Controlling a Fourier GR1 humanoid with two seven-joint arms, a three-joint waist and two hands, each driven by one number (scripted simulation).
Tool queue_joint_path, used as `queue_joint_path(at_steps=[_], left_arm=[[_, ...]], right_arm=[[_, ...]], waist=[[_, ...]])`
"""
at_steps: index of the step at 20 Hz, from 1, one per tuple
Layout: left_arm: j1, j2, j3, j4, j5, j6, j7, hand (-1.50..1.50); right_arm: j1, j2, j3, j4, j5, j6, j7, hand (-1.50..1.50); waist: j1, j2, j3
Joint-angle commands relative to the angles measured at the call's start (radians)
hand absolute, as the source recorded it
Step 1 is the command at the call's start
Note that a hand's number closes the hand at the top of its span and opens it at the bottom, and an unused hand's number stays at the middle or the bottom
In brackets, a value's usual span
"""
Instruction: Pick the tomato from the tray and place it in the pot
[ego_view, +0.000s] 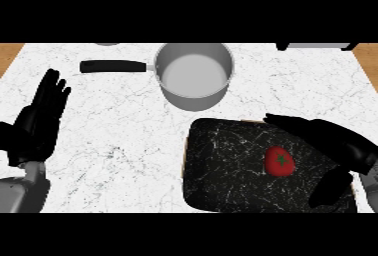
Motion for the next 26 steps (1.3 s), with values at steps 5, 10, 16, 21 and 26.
queue_joint_path(at_steps=[5,10,16,21,26], left_arm=[[0.010,-0.052,0.029,0.014,-0.055,-0.038,-0.017,0.00],[-0.060,-0.082,0.042,0.031,-0.087,-0.040,0.033,0.00],[-0.011,-0.105,0.052,-0.014,-0.120,-0.053,0.056,0.00],[-0.003,-0.088,0.108,-0.035,-0.092,-0.111,0.075,0.00],[0.015,-0.109,0.085,-0.058,-0.127,-0.083,0.069,0.00]], right_arm=[[0.039,0.126,-0.016,0.057,0.194,0.010,-0.031,-1.50],[0.023,0.156,-0.083,0.082,0.236,0.067,-0.092,-1.50],[0.079,0.204,-0.079,0.113,0.364,0.035,-0.128,-1.50],[0.021,0.299,-0.080,0.171,0.411,0.068,-0.084,-1.50],[0.070,0.229,0.007,0.235,0.555,-0.096,-0.367,1.50]], waist=[[-0.001,0.000,0.000],[-0.003,0.001,0.000],[-0.003,0.000,0.000],[0.000,0.000,0.000],[0.001,0.000,0.000]])
